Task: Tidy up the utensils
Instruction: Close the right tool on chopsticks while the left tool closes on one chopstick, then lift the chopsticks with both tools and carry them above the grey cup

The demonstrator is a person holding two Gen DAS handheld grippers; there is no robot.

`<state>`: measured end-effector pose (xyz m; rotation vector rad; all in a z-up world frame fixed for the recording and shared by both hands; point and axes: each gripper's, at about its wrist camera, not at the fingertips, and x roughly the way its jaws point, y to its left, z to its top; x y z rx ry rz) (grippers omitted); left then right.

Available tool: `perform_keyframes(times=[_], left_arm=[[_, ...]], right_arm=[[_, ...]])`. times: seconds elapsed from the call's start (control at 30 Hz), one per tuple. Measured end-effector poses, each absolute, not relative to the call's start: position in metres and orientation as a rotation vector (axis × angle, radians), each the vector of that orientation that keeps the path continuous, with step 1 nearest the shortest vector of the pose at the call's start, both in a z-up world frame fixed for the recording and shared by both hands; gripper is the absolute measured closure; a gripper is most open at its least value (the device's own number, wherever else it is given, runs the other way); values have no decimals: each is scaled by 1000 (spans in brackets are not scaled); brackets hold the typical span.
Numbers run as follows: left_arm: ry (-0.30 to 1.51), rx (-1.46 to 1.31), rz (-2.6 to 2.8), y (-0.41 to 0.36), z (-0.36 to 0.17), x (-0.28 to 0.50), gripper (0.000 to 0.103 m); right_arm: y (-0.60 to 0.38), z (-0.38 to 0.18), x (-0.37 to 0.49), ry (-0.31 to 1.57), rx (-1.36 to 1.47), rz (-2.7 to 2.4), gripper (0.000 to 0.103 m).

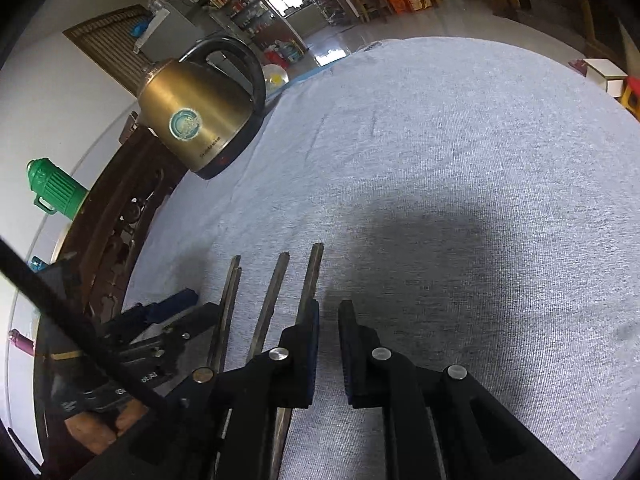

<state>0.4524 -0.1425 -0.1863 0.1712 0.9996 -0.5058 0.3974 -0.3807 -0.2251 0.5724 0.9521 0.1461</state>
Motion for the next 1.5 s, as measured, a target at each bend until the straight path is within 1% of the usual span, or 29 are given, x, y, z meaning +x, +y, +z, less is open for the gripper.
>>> perform_keyframes(times=[0.03, 0.07, 0.1, 0.13, 0.2, 0.27, 0.37, 0.43, 0.5, 0.53, 0.6, 0.7, 0.77, 0.87, 0.97, 1.23, 1.3, 1.37, 1.43, 1.5], left_arm=[[991, 179, -500, -140, -186, 452, 51], [991, 213, -470, -138, -189, 452, 62], [977, 242, -454, -136, -190, 450, 64], [978, 247, -455, -133, -190, 450, 64], [1002, 228, -452, -125, -189, 450, 64], [1019, 200, -439, -117, -185, 451, 64], [989, 158, -469, -120, -174, 450, 64], [979, 200, -479, -132, -171, 450, 64], [1027, 246, -489, -148, -180, 452, 64], [1052, 249, -493, -151, -185, 454, 64], [1035, 284, -487, -160, -188, 454, 63], [1064, 192, -516, -160, -187, 458, 61], [1083, 153, -519, -156, -185, 460, 61], [1080, 159, -531, -156, -183, 453, 61], [1070, 190, -561, -162, -181, 442, 61], [1064, 263, -570, -167, -186, 438, 60], [1059, 267, -566, -162, -185, 436, 62], [1071, 253, -541, -154, -183, 437, 73], [1083, 247, -504, -143, -182, 437, 76], [1100, 248, -493, -131, -182, 435, 76]], right_arm=[[-380, -225, 399, 952, 572, 152, 91], [-381, -225, 399, 953, 568, 153, 91], [-380, -224, 402, 955, 562, 155, 89], [-377, -224, 405, 963, 559, 158, 88], [-373, -223, 412, 971, 548, 160, 82], [-368, -221, 418, 974, 520, 143, 82], [-363, -220, 426, 988, 490, 109, 82], [-355, -222, 433, 1024, 435, 81, 82], [-350, -221, 437, 1036, 388, 64, 81], [-347, -220, 441, 1044, 366, 57, 81], [-342, -219, 446, 1054, 323, 39, 83], [-337, -219, 454, 1066, 284, 24, 83], [-339, -219, 457, 1074, 293, 24, 83], [-345, -221, 458, 1079, 322, 31, 89], [-351, -223, 455, 1074, 356, 40, 93], [-360, -223, 443, 1087, 385, 21, 94], [-365, -223, 436, 1090, 392, 19, 94], [-366, -222, 434, 1093, 393, 13, 95], [-365, -221, 434, 1104, 386, 3, 95], [-361, -220, 435, 1117, 366, -5, 95]])
